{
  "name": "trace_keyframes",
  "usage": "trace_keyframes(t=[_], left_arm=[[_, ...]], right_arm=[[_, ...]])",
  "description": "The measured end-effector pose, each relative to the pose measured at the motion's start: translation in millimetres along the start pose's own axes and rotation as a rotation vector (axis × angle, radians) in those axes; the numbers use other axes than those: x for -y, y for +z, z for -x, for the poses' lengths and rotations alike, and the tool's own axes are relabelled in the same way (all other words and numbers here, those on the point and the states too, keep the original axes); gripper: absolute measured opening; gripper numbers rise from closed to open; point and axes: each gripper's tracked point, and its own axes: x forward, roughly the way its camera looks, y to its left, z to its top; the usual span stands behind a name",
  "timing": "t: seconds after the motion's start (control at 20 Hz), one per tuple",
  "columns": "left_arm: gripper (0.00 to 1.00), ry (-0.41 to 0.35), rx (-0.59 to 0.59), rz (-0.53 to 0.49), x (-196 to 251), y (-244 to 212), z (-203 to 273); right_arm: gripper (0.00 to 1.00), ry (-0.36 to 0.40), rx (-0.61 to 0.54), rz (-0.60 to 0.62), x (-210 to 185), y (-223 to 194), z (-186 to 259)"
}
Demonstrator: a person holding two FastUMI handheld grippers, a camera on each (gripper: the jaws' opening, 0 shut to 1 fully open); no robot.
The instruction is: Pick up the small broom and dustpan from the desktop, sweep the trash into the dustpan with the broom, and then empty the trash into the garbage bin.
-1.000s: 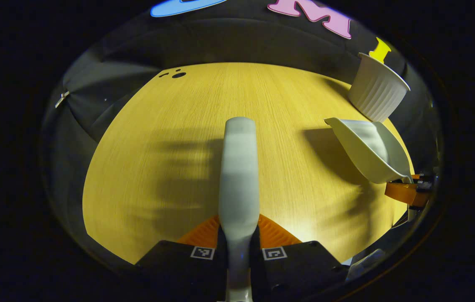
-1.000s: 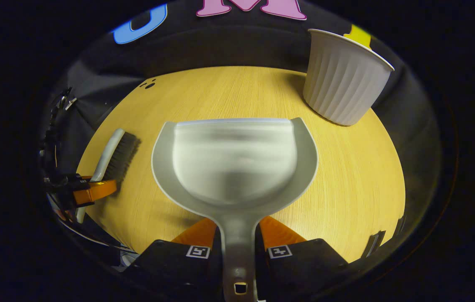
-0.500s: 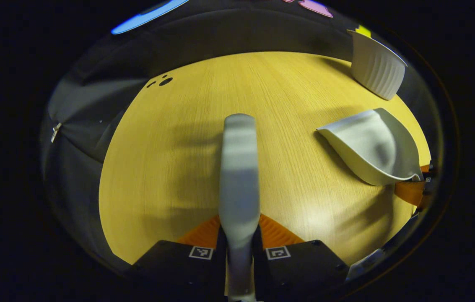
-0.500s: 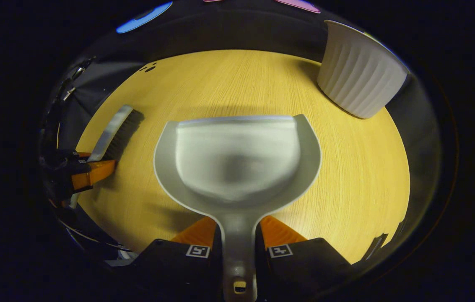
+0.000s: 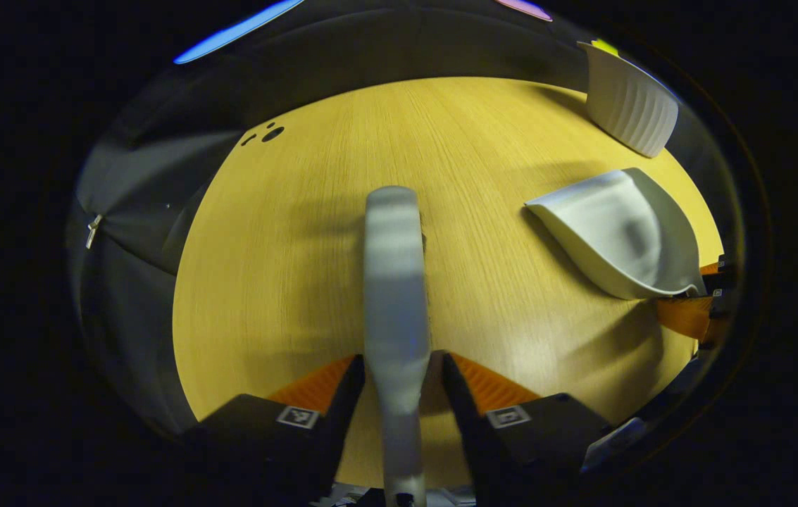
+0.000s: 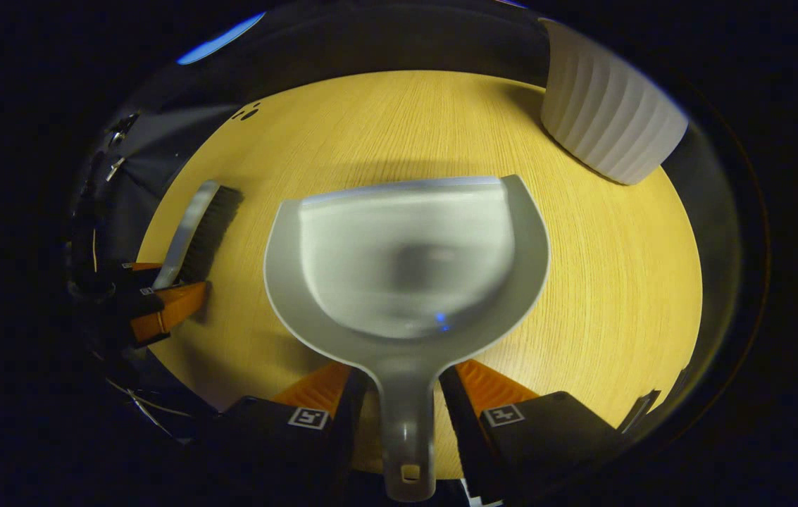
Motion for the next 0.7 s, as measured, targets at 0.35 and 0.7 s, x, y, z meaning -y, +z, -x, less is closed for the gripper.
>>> trace_keyframes(t=[0.35, 0.7], left_arm=[[0.98, -0.066, 0.138, 0.103, 16, 12, 47], [0.98, -0.081, 0.397, 0.173, 13, 17, 123]], right_arm=[[1.0, -0.021, 0.127, 0.035, 4, 21, 36], [0.99, -0.12, 0.536, 0.141, -6, 70, 123]])
